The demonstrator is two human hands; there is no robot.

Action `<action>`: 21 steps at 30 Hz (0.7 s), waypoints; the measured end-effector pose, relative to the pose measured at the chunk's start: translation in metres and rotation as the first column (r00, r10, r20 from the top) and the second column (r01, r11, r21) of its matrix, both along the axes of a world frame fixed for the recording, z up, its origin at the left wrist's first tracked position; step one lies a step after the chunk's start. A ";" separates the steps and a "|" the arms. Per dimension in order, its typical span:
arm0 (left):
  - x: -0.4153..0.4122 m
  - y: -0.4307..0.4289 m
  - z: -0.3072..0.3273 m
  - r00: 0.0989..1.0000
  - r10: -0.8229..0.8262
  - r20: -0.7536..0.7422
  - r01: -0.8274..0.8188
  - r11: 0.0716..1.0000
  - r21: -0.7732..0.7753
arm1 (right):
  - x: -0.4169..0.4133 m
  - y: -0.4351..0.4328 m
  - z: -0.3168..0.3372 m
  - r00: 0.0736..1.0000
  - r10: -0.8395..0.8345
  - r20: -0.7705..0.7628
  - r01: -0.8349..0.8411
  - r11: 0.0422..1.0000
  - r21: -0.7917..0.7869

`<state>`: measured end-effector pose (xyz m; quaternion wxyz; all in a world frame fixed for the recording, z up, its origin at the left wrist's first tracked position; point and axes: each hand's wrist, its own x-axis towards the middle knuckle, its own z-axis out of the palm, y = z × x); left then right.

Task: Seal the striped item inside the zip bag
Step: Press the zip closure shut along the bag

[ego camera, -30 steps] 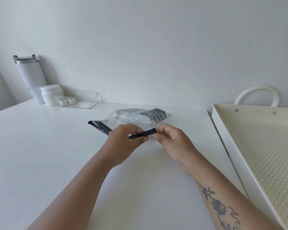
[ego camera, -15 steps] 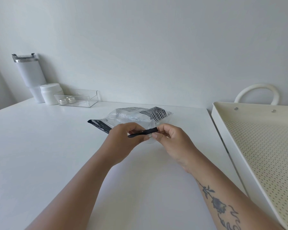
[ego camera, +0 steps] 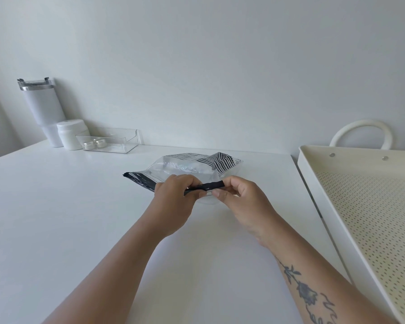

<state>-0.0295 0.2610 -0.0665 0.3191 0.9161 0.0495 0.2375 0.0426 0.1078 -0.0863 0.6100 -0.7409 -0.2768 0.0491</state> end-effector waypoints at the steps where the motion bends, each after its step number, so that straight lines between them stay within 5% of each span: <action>1: 0.000 0.001 0.001 1.000 0.003 0.017 -0.003 1.000 -0.009 | 0.000 0.000 0.000 1.000 -0.016 0.008 0.016 1.000 -0.003; 14: 0.001 0.004 0.000 0.999 0.005 0.041 -0.007 0.999 0.052 | 0.000 -0.002 0.001 0.997 0.058 -0.042 -0.057 0.998 0.028; 21: 0.000 0.006 0.001 0.998 -0.027 0.057 0.028 0.999 -0.028 | 0.003 -0.001 0.001 0.999 -0.043 0.007 0.043 0.999 0.012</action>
